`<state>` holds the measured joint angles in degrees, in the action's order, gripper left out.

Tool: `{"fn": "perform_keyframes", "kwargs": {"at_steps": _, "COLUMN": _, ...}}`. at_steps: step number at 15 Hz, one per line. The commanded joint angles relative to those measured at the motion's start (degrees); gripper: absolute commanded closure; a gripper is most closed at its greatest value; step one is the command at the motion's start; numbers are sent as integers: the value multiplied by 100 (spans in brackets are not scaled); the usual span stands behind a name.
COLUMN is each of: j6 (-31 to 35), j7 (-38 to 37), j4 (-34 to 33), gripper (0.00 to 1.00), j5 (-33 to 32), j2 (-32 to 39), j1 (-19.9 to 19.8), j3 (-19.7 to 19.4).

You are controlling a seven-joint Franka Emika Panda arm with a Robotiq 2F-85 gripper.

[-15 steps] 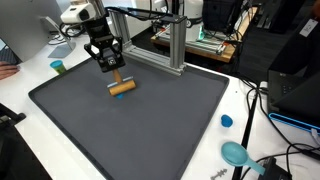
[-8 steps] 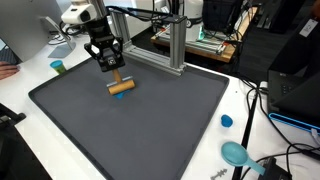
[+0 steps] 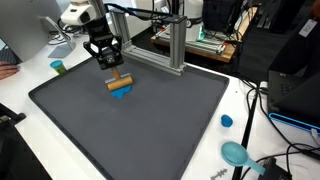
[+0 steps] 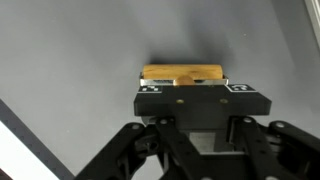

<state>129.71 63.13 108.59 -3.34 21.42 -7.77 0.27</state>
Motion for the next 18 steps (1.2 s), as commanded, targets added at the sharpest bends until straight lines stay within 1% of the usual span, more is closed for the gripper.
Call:
{"fn": "perform_keyframes", "kwargs": {"at_steps": 1, "j6": -214, "j7": -21, "j4": -109, "gripper": 78, "j5": -289, "j2": 441, "j1": -10, "j3": -112}}
{"fn": "perform_keyframes", "kwargs": {"at_steps": 4, "j6": -387, "j7": -62, "j4": -224, "gripper": 78, "j5": -349, "j2": 493, "j1": -34, "j3": -152}}
{"fn": "perform_keyframes", "kwargs": {"at_steps": 6, "j6": -331, "j7": -15, "j4": -137, "gripper": 78, "j5": -131, "j2": 279, "j1": -130, "j3": -116}}
{"fn": "perform_keyframes", "kwargs": {"at_steps": 9, "j6": -100, "j7": 209, "j4": 188, "gripper": 78, "j5": 366, "j2": -141, "j1": -308, "j3": 18}}
{"fn": "perform_keyframes", "kwargs": {"at_steps": 13, "j6": 184, "j7": 397, "j4": 527, "gripper": 78, "j5": 1076, "j2": -427, "j1": -412, "j3": 138}}
{"fn": "perform_keyframes", "kwargs": {"at_steps": 18, "j6": 680, "j7": 151, "j4": 748, "gripper": 78, "j5": 1430, "j2": -530, "j1": -330, "j3": 110}}
